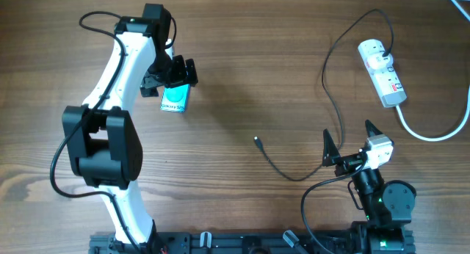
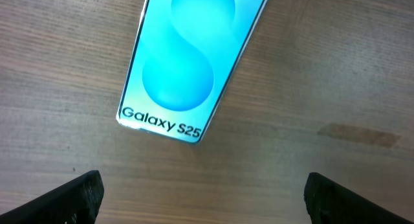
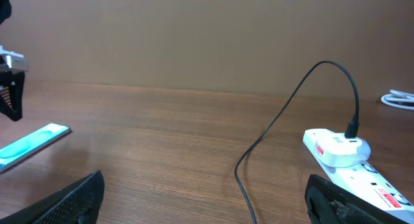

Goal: Plug charger to phone and switch on socket
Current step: 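Reach the left gripper forward over the Galaxy S25 phone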

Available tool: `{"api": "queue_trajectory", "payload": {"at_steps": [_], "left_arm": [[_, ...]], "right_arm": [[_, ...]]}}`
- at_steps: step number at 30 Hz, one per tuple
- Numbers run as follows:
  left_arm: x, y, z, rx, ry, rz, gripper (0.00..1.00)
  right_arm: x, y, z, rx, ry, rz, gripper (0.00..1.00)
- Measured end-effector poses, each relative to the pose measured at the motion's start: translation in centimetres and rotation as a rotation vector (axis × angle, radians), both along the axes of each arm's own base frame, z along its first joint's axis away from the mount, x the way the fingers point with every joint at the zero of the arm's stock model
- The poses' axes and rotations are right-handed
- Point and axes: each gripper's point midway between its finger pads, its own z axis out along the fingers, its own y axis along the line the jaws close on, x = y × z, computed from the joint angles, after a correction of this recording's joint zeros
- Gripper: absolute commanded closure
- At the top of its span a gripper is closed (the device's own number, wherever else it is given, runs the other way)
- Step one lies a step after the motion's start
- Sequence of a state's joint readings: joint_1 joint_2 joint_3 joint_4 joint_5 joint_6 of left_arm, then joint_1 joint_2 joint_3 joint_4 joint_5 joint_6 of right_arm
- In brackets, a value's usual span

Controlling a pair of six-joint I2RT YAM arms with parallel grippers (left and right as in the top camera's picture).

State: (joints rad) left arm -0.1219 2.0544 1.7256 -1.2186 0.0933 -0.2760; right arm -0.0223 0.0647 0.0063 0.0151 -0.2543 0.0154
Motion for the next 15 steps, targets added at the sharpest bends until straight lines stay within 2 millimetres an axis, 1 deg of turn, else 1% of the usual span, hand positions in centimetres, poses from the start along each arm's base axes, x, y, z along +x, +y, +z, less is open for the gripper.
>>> {"api": "queue_trajectory", "payload": {"at_steps": [3,9,11,12,14,15], "left_arm": [[0.6,0.1,-0.4,0.006,-0.016,0.0,0.0],[2.5,0.0,-1.7,0.009,-0.075,0.001,0.0],[3.0,0.0,-2.5,0.007,-0.092,0.001,0.0],[3.1,0.0,-3.3,0.009,-0.099,0.001,0.0],[3.0,0.2,-4.7,0.022,-0.102,0.002,0.0],[3.0,0.3,-5.0,0.029,-0.1,0.003,0.0]], "right_arm": [[0.0,0.0,0.0,0.0,0.0,0.0,0.0],[0.0,0.0,0.0,0.0,0.0,0.0,0.0],[0.0,0.0,0.0,0.0,0.0,0.0,0.0],[0.0,0.0,0.0,0.0,0.0,0.0,0.0],[0.0,0.0,0.0,0.0,0.0,0.0,0.0],[0.0,0.0,0.0,0.0,0.0,0.0,0.0]]}}
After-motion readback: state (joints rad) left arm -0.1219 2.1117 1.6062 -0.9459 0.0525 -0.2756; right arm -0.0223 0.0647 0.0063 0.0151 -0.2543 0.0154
